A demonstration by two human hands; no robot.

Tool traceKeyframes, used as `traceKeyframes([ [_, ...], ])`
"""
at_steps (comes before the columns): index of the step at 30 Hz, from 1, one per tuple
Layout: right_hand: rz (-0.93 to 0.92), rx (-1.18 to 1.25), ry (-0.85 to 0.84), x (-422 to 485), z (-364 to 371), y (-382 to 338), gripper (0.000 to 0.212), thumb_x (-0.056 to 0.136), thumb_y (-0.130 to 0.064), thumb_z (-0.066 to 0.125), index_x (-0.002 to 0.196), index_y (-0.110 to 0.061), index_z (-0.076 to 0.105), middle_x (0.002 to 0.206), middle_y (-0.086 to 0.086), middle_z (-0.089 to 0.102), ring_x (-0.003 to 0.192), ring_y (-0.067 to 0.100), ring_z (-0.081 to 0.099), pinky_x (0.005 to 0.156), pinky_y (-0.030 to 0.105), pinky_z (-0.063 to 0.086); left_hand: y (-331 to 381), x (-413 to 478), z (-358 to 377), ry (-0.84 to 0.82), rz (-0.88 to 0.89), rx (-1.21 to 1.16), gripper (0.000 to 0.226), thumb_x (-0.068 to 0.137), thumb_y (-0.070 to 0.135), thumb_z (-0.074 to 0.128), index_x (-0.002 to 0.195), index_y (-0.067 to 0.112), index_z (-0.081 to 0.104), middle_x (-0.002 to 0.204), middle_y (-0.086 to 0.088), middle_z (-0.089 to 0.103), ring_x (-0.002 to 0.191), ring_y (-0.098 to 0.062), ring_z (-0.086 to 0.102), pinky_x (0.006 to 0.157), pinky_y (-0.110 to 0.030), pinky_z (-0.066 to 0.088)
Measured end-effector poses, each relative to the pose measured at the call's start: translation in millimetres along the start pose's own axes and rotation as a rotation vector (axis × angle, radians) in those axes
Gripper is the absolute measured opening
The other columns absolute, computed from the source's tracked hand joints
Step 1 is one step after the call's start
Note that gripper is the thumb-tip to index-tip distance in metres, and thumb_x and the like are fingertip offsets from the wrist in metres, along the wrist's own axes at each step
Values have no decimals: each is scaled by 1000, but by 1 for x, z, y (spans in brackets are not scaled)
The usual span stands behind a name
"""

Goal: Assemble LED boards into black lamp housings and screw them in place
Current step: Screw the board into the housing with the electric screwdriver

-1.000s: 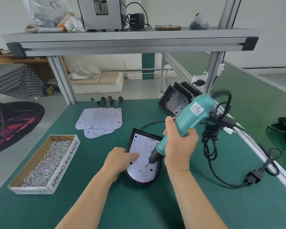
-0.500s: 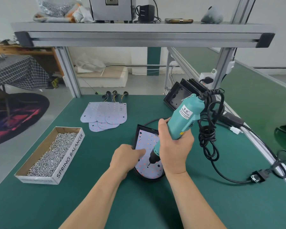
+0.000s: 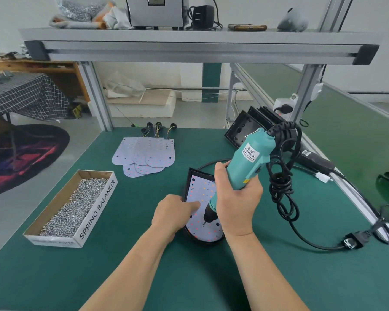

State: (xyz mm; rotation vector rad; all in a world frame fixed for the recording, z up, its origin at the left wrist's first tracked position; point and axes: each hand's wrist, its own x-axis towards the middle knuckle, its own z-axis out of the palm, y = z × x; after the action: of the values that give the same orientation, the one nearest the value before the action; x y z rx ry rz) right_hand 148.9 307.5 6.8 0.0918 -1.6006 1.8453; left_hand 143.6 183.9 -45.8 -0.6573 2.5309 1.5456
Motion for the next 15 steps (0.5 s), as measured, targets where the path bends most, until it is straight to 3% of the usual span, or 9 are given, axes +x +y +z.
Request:
traceKeyframes([
  [5,35,24,-49,0,3,-1,36,80,-31,69,70,-5,47,55,-13,45,51,12,42,52,29,41,2,-1,-1,5,-13,10,36,75,31,71,56,15,45,54,4,46,54,-22,37,56,-26,30],
  [10,41,4,-81,-2,6,-2,33,82,-25,70,65,-22,42,50,-16,43,46,7,39,51,23,37,3,-4,-1,14,-49,37,53,75,35,73,38,19,39,37,13,33,49,-20,31,52,-24,23],
  [13,54,32,-55,-3,1,-4,24,83,-22,70,68,-16,51,55,-15,50,51,8,46,55,25,42,5,-7,-2,-11,-50,-9,34,72,36,71,61,7,57,59,1,53,58,-22,43,60,-28,34],
  [15,53,82,-42,-2,-5,-11,18,83,-22,71,70,-24,59,60,-12,56,56,10,52,60,25,46,7,-9,-4,-30,-47,-30,40,70,36,69,78,-2,65,68,-4,59,62,-21,48,64,-30,38],
])
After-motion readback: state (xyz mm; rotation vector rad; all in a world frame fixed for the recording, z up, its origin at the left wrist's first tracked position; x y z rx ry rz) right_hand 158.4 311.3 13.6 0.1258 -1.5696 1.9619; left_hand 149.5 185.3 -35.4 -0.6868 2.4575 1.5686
